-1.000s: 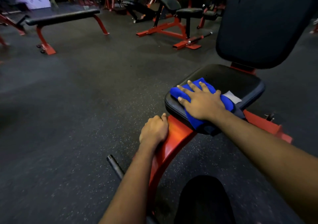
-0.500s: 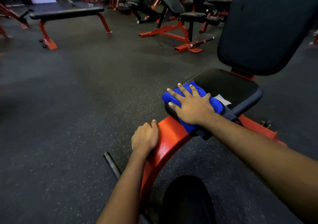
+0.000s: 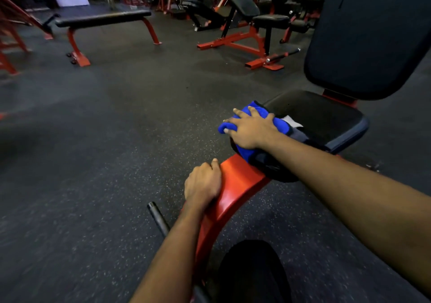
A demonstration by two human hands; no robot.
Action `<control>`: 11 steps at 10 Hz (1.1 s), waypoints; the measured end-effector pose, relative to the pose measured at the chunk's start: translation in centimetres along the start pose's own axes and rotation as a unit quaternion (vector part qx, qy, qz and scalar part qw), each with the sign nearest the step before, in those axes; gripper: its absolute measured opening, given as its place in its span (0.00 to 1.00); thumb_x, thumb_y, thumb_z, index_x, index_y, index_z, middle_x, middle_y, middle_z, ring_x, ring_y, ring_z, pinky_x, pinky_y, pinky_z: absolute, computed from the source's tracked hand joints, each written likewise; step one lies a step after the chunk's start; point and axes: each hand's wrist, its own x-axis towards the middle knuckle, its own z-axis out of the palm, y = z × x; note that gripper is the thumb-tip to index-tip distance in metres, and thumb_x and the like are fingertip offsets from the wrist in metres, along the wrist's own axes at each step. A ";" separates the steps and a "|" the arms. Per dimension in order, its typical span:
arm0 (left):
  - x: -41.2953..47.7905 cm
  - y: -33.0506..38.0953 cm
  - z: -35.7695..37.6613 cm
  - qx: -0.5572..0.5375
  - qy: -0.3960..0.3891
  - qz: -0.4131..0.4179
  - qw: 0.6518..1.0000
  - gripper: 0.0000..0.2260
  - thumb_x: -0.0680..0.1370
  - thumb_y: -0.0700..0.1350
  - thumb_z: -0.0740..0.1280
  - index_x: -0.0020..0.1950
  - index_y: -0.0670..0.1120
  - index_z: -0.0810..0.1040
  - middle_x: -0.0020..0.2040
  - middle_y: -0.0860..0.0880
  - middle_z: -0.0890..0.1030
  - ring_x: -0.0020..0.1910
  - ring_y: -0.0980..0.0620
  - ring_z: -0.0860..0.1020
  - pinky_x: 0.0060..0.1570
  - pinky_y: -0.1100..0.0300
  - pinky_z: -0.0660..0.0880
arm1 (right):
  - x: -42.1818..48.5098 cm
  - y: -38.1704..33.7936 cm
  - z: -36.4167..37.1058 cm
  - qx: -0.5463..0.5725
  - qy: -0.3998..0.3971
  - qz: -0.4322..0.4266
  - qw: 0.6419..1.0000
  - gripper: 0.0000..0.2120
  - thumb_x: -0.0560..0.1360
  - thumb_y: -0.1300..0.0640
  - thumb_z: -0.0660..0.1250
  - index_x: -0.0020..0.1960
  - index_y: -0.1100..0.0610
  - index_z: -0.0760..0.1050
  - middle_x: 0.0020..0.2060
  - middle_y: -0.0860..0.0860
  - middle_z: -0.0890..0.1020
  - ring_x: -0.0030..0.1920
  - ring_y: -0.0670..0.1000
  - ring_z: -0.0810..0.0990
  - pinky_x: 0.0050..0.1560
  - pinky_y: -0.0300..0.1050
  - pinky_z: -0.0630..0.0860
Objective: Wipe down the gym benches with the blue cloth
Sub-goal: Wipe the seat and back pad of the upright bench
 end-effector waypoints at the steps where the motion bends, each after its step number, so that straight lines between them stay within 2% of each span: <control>1: -0.1 0.0 -0.1 0.000 0.003 0.005 1.000 0.27 0.83 0.56 0.48 0.63 0.38 0.76 0.64 0.35 0.76 0.64 0.37 0.74 0.61 0.48 0.69 | -2.9 0.4 0.8 -0.009 0.058 -0.010 0.998 0.25 0.81 0.36 0.49 0.77 0.36 0.53 0.80 0.43 0.50 0.79 0.54 0.49 0.71 0.72 0.52; 2: 0.0 0.0 -0.1 0.008 0.005 0.005 1.000 0.27 0.83 0.56 0.48 0.64 0.39 0.76 0.63 0.36 0.77 0.63 0.37 0.75 0.61 0.48 0.69 | -6.7 1.2 1.9 -0.026 0.110 -0.021 0.993 0.26 0.80 0.36 0.49 0.77 0.35 0.48 0.80 0.42 0.50 0.79 0.53 0.50 0.72 0.68 0.54; 3: 0.1 -0.1 -0.1 0.014 0.007 0.001 1.000 0.26 0.83 0.56 0.48 0.64 0.40 0.76 0.63 0.36 0.77 0.63 0.37 0.75 0.60 0.48 0.70 | -6.4 1.0 2.0 -0.030 0.096 -0.011 0.995 0.27 0.80 0.35 0.48 0.77 0.34 0.47 0.80 0.42 0.48 0.79 0.53 0.48 0.70 0.72 0.52; 4: 0.1 0.0 -0.2 0.015 0.008 0.002 1.000 0.26 0.83 0.56 0.48 0.64 0.39 0.76 0.63 0.36 0.77 0.63 0.37 0.75 0.61 0.48 0.70 | -3.1 0.2 1.4 -0.019 0.060 0.000 0.998 0.26 0.80 0.35 0.48 0.77 0.35 0.51 0.80 0.43 0.49 0.79 0.55 0.46 0.68 0.77 0.50; 5: -0.3 0.0 -0.3 0.013 0.010 0.011 1.000 0.27 0.83 0.56 0.47 0.63 0.39 0.76 0.63 0.36 0.77 0.62 0.37 0.75 0.61 0.48 0.70 | 0.2 -0.5 0.1 -0.006 0.008 0.010 1.000 0.25 0.81 0.38 0.50 0.76 0.40 0.58 0.79 0.44 0.52 0.79 0.56 0.47 0.68 0.77 0.49; 6: -0.4 0.0 -0.2 0.008 0.007 0.016 1.000 0.27 0.83 0.56 0.48 0.63 0.38 0.76 0.63 0.35 0.77 0.62 0.37 0.75 0.61 0.48 0.70 | -0.3 -0.6 0.1 -0.006 0.015 0.009 1.000 0.25 0.81 0.38 0.49 0.77 0.40 0.57 0.79 0.43 0.52 0.79 0.55 0.47 0.70 0.74 0.49; 7: -0.3 0.0 -0.3 0.007 0.004 0.013 1.000 0.27 0.83 0.56 0.48 0.64 0.38 0.76 0.63 0.36 0.77 0.63 0.37 0.75 0.61 0.48 0.70 | -4.2 -0.1 1.4 -0.026 0.077 -0.011 0.997 0.26 0.81 0.37 0.49 0.77 0.36 0.50 0.80 0.42 0.49 0.79 0.53 0.48 0.72 0.71 0.52; 8: -0.1 -0.1 -0.4 0.011 0.005 0.010 1.000 0.27 0.83 0.56 0.48 0.64 0.39 0.76 0.63 0.36 0.77 0.63 0.37 0.75 0.61 0.48 0.70 | -6.7 0.0 2.3 -0.054 0.106 -0.011 0.993 0.27 0.80 0.36 0.48 0.78 0.35 0.46 0.80 0.42 0.47 0.79 0.52 0.48 0.71 0.71 0.53; 9: 0.0 0.0 -0.3 0.014 0.002 0.011 1.000 0.26 0.83 0.56 0.48 0.64 0.39 0.76 0.63 0.36 0.77 0.63 0.37 0.75 0.61 0.49 0.69 | -5.0 -0.3 1.9 -0.041 0.081 0.003 0.996 0.26 0.81 0.36 0.48 0.77 0.35 0.47 0.80 0.42 0.47 0.79 0.53 0.47 0.69 0.75 0.52; 11: -0.4 -0.1 -0.4 0.003 0.004 0.015 1.000 0.26 0.83 0.56 0.48 0.63 0.39 0.76 0.63 0.36 0.77 0.62 0.37 0.75 0.61 0.48 0.69 | 1.2 -1.4 0.0 -0.020 -0.010 0.024 0.999 0.24 0.81 0.40 0.51 0.76 0.42 0.60 0.79 0.43 0.53 0.79 0.56 0.46 0.68 0.77 0.49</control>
